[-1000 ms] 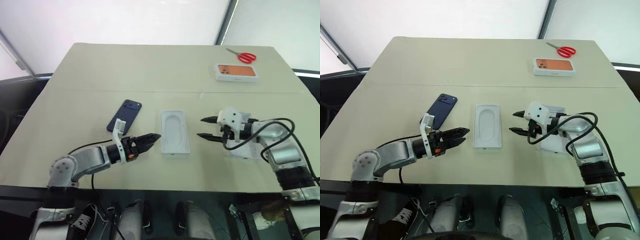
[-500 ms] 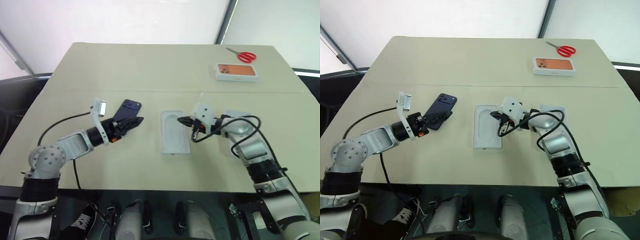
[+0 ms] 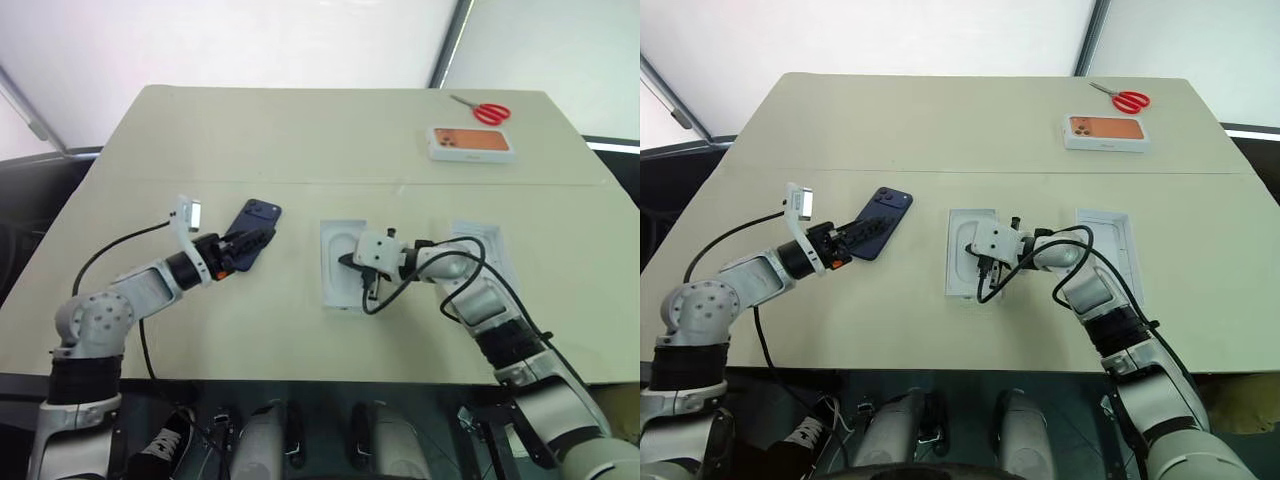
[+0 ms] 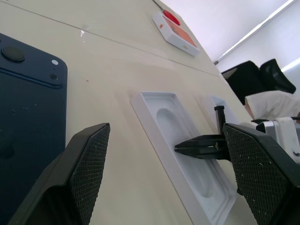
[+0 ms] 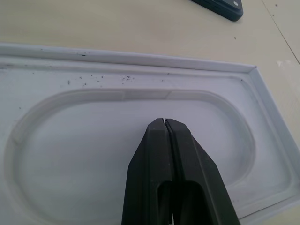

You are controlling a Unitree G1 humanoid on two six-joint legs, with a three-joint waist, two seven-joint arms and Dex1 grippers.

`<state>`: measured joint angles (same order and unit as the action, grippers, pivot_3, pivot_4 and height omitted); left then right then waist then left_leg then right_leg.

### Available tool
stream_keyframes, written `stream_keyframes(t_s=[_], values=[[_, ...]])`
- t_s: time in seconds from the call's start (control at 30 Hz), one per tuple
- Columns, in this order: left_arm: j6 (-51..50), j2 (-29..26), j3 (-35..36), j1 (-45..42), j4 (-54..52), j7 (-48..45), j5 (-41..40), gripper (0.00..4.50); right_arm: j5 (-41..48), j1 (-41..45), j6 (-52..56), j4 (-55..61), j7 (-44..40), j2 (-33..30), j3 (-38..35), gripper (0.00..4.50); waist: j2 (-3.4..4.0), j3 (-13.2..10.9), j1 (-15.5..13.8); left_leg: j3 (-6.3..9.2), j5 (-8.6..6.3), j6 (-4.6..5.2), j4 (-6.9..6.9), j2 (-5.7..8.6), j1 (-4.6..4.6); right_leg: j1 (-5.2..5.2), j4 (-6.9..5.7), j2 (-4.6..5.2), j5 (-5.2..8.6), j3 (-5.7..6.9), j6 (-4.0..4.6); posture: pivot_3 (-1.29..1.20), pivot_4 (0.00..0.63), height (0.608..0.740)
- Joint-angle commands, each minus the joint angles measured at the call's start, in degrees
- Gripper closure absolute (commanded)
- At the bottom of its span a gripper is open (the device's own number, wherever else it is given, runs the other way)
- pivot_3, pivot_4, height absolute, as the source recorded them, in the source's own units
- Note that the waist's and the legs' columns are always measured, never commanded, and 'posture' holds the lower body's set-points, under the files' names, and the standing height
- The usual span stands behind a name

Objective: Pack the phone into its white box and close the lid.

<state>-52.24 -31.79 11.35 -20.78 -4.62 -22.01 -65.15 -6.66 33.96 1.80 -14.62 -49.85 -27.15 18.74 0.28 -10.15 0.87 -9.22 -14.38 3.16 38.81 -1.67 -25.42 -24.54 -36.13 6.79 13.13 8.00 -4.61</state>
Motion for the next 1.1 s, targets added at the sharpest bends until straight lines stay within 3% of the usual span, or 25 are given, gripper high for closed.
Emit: stream_keyframes(t_s=[0.03,0.27,0.37,0.6,0.83,1.1], values=[[-0.87,0.11,2.86,-1.66,0.19,0.23,-0.3,0.44,0.56,2.64,-0.48,-0.82,2.77,0.71,-3.07,4.46,0.0,0.0,-0.02,0.0,0.0,0.0,0.0,0.0,-0.01,-0.01,0.0,0.0,0.0,0.0,0.0,0.0,0.15,0.738],[-3.68,-3.76,5.7,-5.32,8.12,-4.38,1.25,0.44,5.05,5.62,4.61,1.43,2.25,2.67,-6.35,4.46,0.0,-0.01,0.12,0.0,0.01,0.02,0.0,0.0,-0.01,-0.01,-0.01,-0.03,0.0,0.04,0.0,0.0,0.15,0.738],[-0.84,-7.29,2.72,-7.89,14.16,-9.93,8.21,0.44,4.45,8.14,7.59,1.69,4.66,6.52,-5.29,4.46,0.0,-0.01,0.32,-0.02,0.04,-0.01,-0.01,-0.03,0.0,-0.05,-0.04,-0.1,0.0,0.04,0.0,0.0,0.15,0.738],[8.13,-9.88,-3.89,-15.99,31.82,-22.31,23.57,0.44,1.45,12.47,11.52,-4.3,7.69,13.92,-1.21,4.46,0.0,-0.01,0.13,-0.11,0.03,-0.06,-0.05,-0.01,-0.05,-0.11,-0.06,-0.09,0.0,0.04,0.0,0.0,0.15,0.738],[14.23,-9.53,-7.69,-23.93,48.28,-32.0,34.23,0.44,1.26,13.49,22.83,-3.98,8.18,19.88,1.55,4.46,-0.01,-0.01,0.49,-0.22,0.06,-0.11,-0.11,-0.01,-0.22,-0.37,-0.12,-0.08,0.0,-0.01,0.0,0.0,0.15,0.738],[10.43,-5.93,-15.85,-28.58,57.27,-42.37,44.24,0.44,-0.72,15.09,29.13,-6.13,7.87,21.87,4.98,4.46,0.0,0.02,0.33,-0.3,0.06,-0.12,-0.12,0.0,-0.19,-0.41,-0.17,-0.06,0.0,-0.05,0.0,0.0,0.15,0.738]])
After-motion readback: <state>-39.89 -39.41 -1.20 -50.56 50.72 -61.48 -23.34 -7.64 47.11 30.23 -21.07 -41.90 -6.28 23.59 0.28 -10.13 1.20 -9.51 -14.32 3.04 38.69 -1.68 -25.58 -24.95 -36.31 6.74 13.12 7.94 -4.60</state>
